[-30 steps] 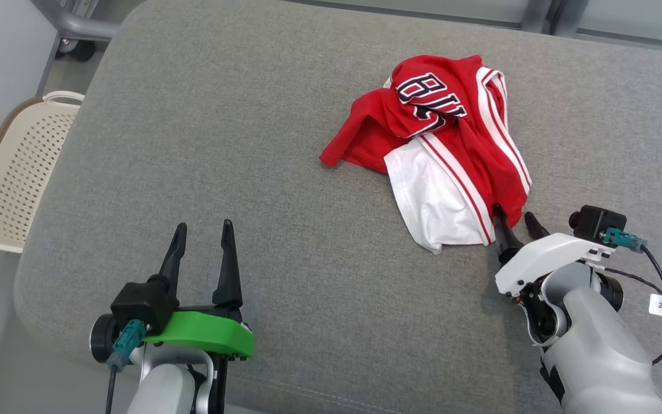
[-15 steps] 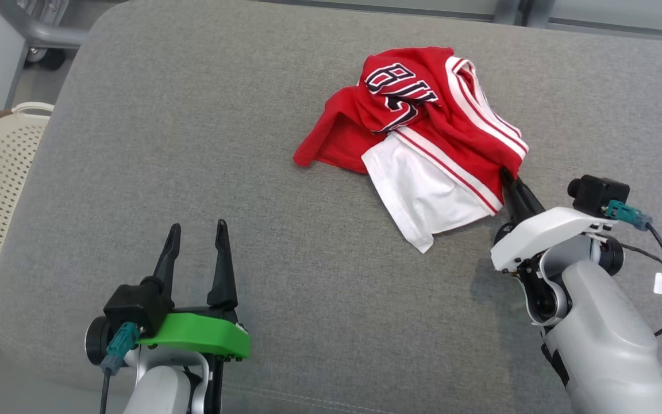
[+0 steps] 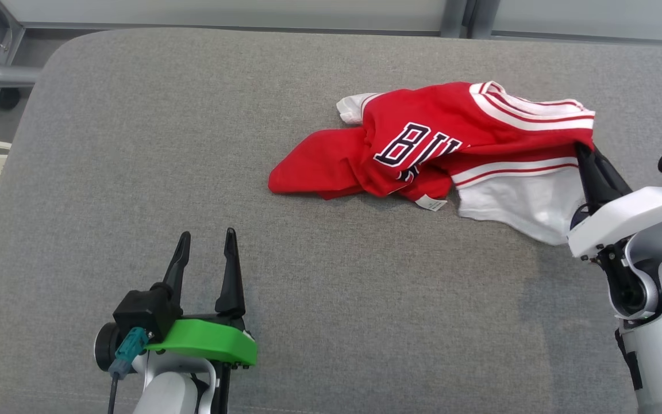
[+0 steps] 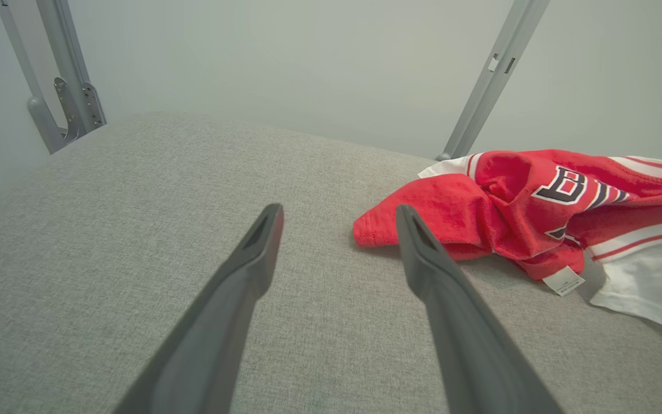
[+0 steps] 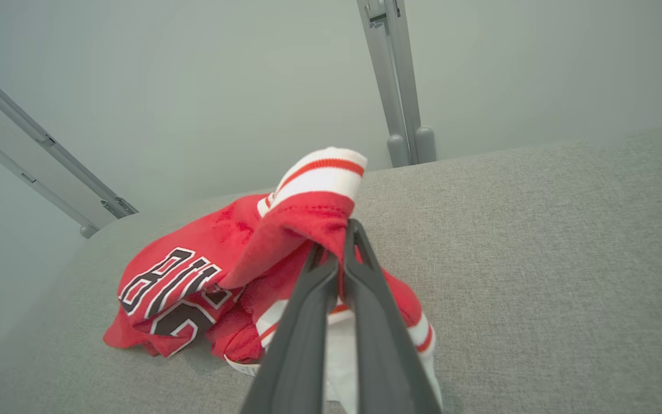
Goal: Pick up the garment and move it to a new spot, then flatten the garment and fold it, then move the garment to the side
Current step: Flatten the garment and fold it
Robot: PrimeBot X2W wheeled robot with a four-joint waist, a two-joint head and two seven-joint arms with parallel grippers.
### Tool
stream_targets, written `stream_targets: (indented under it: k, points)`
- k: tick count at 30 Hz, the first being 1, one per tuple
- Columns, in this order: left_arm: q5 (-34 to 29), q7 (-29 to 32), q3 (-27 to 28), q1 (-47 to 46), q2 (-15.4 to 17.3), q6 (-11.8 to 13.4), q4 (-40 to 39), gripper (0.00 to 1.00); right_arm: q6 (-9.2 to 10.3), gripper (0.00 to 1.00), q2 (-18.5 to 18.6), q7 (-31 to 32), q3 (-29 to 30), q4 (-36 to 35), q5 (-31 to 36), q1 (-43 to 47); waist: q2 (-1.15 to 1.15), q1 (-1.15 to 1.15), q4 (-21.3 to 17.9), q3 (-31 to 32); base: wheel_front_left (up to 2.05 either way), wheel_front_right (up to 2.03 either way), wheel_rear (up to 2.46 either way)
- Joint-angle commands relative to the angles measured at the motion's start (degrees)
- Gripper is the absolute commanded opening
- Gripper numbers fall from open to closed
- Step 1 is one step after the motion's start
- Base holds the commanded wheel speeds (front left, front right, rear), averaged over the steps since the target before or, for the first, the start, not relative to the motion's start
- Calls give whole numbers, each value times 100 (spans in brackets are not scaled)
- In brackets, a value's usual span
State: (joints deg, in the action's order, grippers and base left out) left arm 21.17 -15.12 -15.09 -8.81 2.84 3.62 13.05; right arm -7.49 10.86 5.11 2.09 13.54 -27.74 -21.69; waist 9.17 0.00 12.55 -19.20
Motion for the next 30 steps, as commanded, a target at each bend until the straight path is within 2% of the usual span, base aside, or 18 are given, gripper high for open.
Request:
stream_targets:
  k: [1, 8, 14, 17, 20, 24, 30]
  points:
    - [26, 1, -9, 48, 12, 55, -1, 100, 0, 0, 5, 107, 68, -187, 58, 84, 0, 0, -35, 25, 0, 0, 0]
    - [89, 2, 9, 107, 12, 65, 20, 100, 0, 0, -101, 851, 228, -1420, 60, 441, 0, 0, -158, 127, 0, 0, 0]
    - [126, 1, 32, 161, 12, 94, -61, 100, 0, 0, -348, 1591, 163, -2831, -338, 929, 0, 0, -389, 251, 0, 0, 0]
    - [142, 1, -11, 144, 12, 97, -70, 100, 0, 0, -463, 1877, 328, -3163, -480, 1154, 0, 0, -432, 275, 0, 0, 0]
    - [161, 1, -81, 107, 12, 95, -71, 100, 0, 0, -610, 2062, 710, -2932, -558, 1340, 0, 0, -424, 255, 0, 0, 0]
    - [152, 2, -174, 12, 12, 56, -56, 100, 0, 0, -723, 2083, 1345, -1854, -597, 1244, 0, 0, -341, 150, 0, 0, 0]
    - [85, 1, -259, -115, 12, 15, 6, 100, -1, 0, -635, 1463, 1785, -178, -397, 576, 0, 0, -177, -36, 0, 0, 0]
